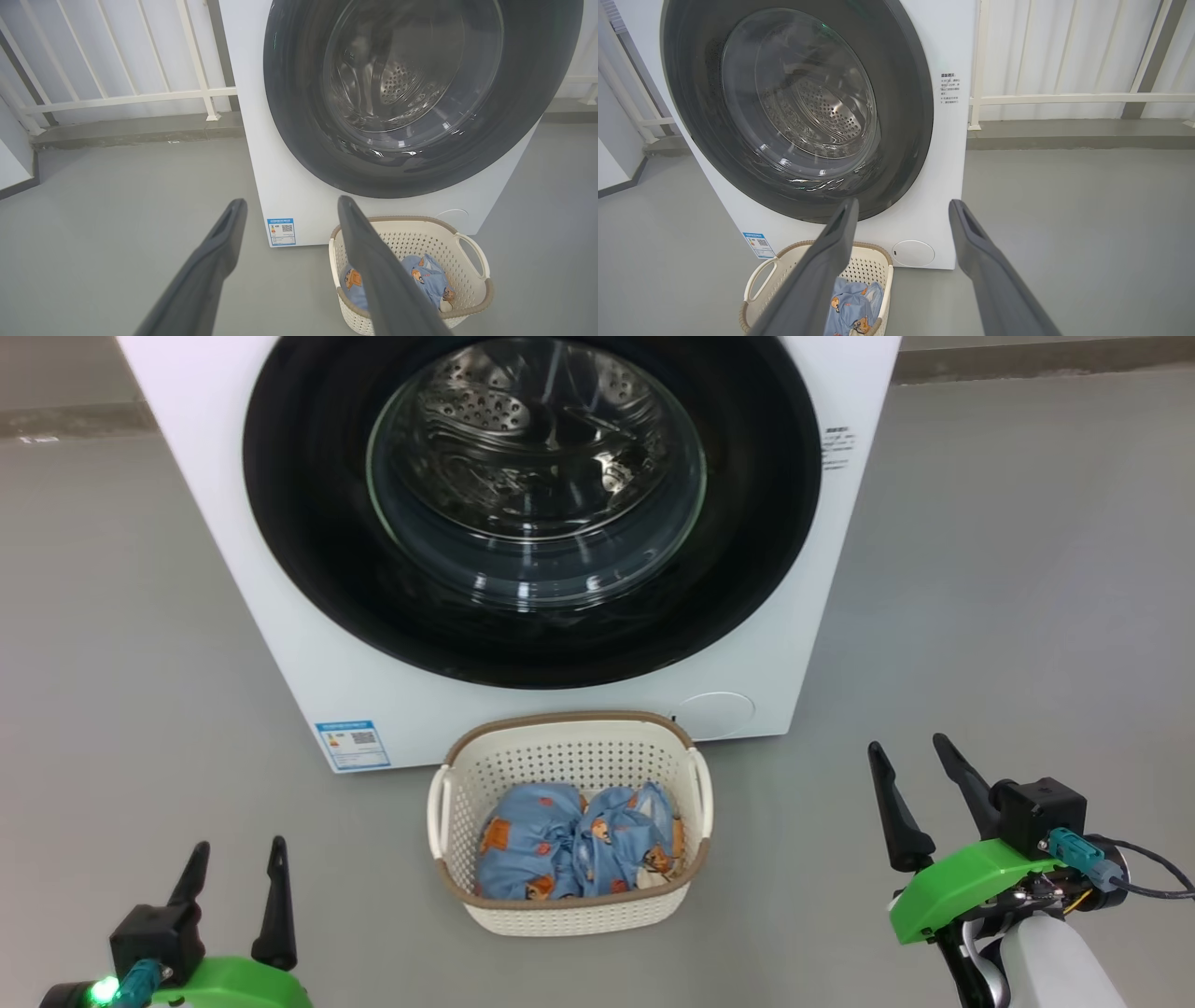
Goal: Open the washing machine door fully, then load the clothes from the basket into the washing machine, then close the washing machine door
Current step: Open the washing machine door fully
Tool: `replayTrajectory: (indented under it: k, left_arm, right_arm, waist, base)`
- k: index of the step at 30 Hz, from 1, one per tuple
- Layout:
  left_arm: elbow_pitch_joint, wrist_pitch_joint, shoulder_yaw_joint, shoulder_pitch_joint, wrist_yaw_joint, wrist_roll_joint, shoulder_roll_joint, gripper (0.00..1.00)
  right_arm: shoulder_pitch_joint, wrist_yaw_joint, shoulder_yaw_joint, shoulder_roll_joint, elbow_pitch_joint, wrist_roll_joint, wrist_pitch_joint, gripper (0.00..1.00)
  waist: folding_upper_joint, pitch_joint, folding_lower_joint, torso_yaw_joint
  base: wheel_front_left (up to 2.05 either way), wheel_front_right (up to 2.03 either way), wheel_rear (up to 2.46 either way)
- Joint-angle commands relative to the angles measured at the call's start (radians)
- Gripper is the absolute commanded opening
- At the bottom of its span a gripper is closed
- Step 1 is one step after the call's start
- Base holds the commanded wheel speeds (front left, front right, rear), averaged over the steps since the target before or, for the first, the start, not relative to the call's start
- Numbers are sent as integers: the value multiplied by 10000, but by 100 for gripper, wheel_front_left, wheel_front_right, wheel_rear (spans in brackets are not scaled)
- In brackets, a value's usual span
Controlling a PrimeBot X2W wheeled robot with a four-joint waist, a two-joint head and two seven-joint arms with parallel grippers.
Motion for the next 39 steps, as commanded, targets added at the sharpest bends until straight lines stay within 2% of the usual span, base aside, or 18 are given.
replayTrajectory:
  k: [1, 18, 39]
  left_arm:
    - [-305, -135, 311, -479, 14, -51, 251, 100]
    - [-491, -135, 293, -521, -91, -121, 271, 100]
    - [-849, -135, 449, -326, -178, 213, 61, 100]
  right_arm:
    - [-311, 16, 220, -27, -236, 41, -122, 100]
    - [-209, 16, 220, -41, -299, 151, -122, 100]
    - [-177, 16, 152, -66, -361, 111, -122, 100]
  waist:
    - [-1, 10, 0, 13]
    - [-1, 141, 0, 134]
    - [-1, 162, 0, 138]
  base:
    - [116, 116, -231]
    - [109, 103, -211]
    - [9, 9, -19]
